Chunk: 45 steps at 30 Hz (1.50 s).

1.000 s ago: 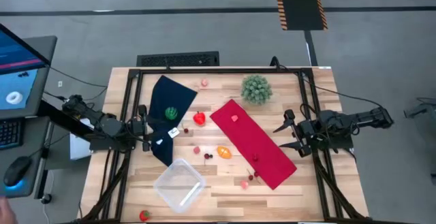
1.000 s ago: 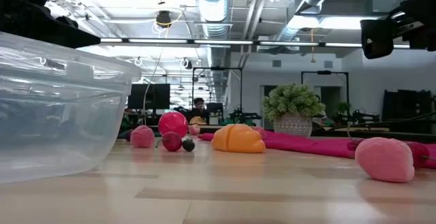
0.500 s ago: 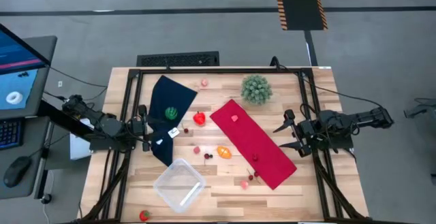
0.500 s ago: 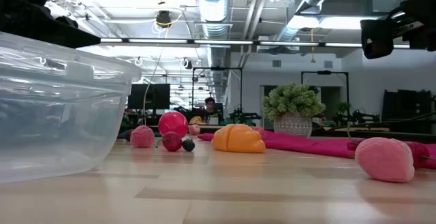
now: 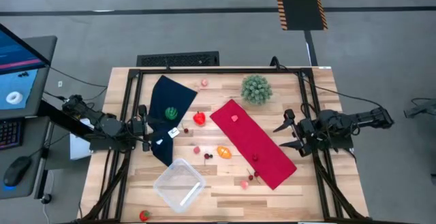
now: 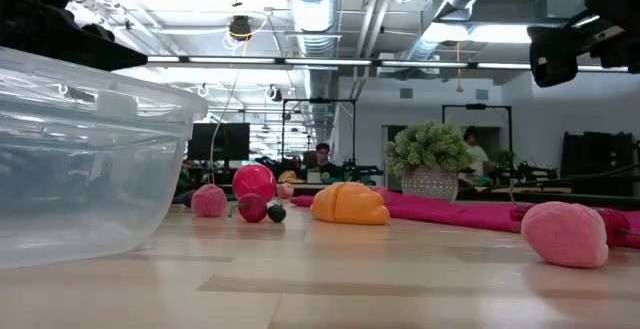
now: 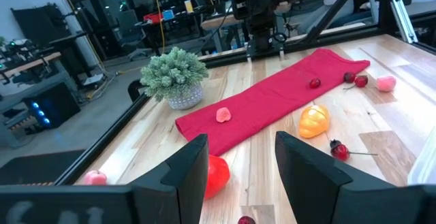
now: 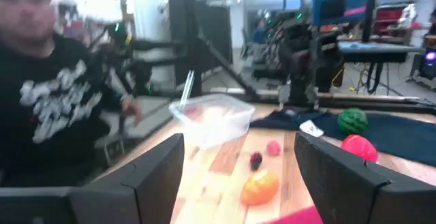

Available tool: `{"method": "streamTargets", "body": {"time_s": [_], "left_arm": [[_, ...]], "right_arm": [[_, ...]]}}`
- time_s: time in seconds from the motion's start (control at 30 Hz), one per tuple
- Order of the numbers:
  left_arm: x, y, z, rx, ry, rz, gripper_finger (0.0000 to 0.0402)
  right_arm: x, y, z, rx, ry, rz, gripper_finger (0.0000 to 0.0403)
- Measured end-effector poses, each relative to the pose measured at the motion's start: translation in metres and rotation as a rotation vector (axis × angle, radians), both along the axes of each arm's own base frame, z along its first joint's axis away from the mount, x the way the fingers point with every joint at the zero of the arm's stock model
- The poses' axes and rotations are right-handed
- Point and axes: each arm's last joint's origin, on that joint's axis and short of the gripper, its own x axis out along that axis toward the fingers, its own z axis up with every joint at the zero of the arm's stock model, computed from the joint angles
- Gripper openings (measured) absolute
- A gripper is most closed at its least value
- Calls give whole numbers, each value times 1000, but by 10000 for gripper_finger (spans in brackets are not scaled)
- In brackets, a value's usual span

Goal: Pick and placing Produce into tupperware
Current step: Put the cherry into the transparent bin

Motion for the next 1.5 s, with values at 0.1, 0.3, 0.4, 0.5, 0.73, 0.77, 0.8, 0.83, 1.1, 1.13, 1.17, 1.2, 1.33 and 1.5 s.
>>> {"method": "streamTargets", "body": {"time_s": [0.1, 0.3, 0.4, 0.5, 0.73, 0.77, 0.8, 0.83, 1.1, 1.13, 1.17, 1.2, 1.33, 1.5], "left_arm": [[0, 0, 0, -1, 0, 1, 162], [0, 0, 0, 1, 0, 0, 162], [0, 0, 0, 2, 0, 0, 162], [0, 0, 0, -4, -1, 0, 162], [0, 0, 0, -4, -1, 1, 162], [0, 0, 0, -4, -1, 1, 162], [0, 0, 0, -4, -1, 1, 162], [0, 0, 0, -2, -1, 0, 162], [0, 0, 0, -5, -1, 1, 162], [0, 0, 0, -2, -1, 1, 162], [0, 0, 0, 3, 0, 0, 162], [0, 0, 0, 3, 1, 0, 162], [0, 0, 0, -4, -1, 0, 162], [0, 0, 0, 2, 1, 0, 162]], "right_arm": [[0, -1, 5, 34, -49, -19, 302], [-3, -2, 19, 117, -166, -14, 302], [-4, -1, 25, 247, -192, 17, 302], [-6, -2, 29, 360, -209, 13, 302], [-7, 0, 32, 433, -202, 72, 302], [-7, 0, 33, 428, -207, 61, 302], [-7, 0, 33, 431, -210, 43, 302], [-7, -1, 33, 438, -213, 20, 302], [5, -3, 16, 396, -46, -179, 302], [6, -3, 14, 392, -29, -199, 302], [7, -3, 14, 386, -13, -216, 302], [9, -3, 15, 373, 9, -239, 302], [13, -4, 24, 304, 138, -341, 302], [21, -2, 37, 225, 306, -384, 301]]}}
